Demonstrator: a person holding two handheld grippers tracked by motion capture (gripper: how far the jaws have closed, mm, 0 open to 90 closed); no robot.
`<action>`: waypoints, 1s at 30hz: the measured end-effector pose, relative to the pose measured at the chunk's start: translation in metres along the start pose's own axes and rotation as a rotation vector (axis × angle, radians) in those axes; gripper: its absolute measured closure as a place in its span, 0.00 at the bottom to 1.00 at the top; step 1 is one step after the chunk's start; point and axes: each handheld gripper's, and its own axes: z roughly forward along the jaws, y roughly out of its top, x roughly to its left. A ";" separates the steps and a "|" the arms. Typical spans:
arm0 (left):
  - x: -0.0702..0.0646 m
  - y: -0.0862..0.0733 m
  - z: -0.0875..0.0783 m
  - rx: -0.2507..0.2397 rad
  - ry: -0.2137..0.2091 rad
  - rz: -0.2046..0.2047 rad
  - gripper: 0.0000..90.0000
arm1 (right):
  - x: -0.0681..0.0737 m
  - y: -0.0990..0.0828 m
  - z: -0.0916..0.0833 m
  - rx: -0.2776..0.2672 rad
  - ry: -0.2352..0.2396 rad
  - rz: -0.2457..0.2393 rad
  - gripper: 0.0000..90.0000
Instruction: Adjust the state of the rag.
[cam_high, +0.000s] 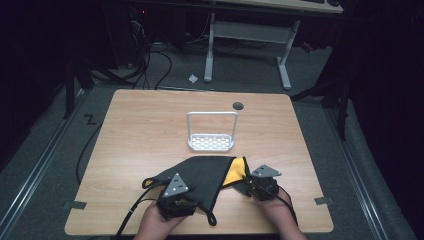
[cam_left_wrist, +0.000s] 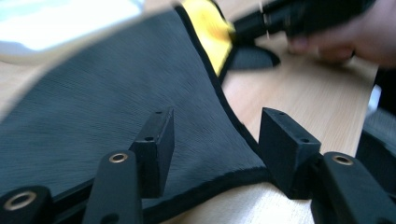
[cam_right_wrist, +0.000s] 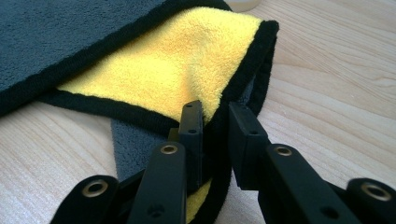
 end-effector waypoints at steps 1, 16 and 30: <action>-0.002 -0.002 0.007 0.027 -0.001 0.010 0.49 | 0.000 0.000 0.000 0.001 0.000 -0.002 0.85; -0.007 -0.009 0.014 0.066 0.050 0.045 0.98 | 0.001 0.000 0.000 0.001 0.004 0.002 0.85; 0.082 0.019 -0.067 -0.185 0.165 -0.242 0.98 | 0.001 0.001 -0.004 -0.005 0.009 0.005 0.85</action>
